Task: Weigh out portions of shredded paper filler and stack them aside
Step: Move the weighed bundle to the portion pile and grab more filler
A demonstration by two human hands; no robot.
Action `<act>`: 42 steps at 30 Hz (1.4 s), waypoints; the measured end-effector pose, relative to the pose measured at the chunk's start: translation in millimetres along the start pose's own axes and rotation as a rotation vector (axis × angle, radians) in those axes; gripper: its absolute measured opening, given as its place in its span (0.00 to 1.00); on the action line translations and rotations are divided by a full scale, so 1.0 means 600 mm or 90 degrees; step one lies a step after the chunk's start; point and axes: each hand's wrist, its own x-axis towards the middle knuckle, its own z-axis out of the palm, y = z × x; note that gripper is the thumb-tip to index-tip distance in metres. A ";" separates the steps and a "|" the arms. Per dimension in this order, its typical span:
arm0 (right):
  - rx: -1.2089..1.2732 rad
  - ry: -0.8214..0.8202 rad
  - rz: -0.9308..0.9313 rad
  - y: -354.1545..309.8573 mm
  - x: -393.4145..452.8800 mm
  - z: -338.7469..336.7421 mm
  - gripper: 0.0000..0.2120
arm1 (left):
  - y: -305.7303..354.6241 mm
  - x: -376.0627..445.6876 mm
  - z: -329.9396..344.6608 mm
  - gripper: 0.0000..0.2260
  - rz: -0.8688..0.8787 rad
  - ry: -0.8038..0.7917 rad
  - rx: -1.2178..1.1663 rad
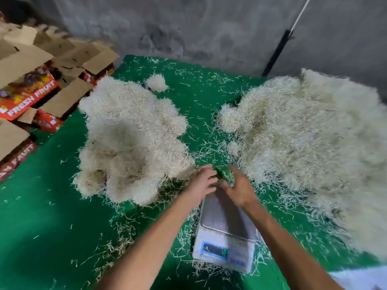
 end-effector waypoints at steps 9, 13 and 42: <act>-0.059 0.064 0.046 0.176 0.074 -0.095 0.36 | 0.017 0.138 0.197 0.09 -0.034 -0.080 0.085; -0.153 0.029 0.057 0.226 0.144 -0.064 0.41 | 0.007 0.200 0.214 0.08 -0.086 -0.014 0.080; 0.499 0.013 -0.024 0.136 0.116 -0.025 0.15 | 0.031 0.224 0.136 0.09 0.063 0.128 0.297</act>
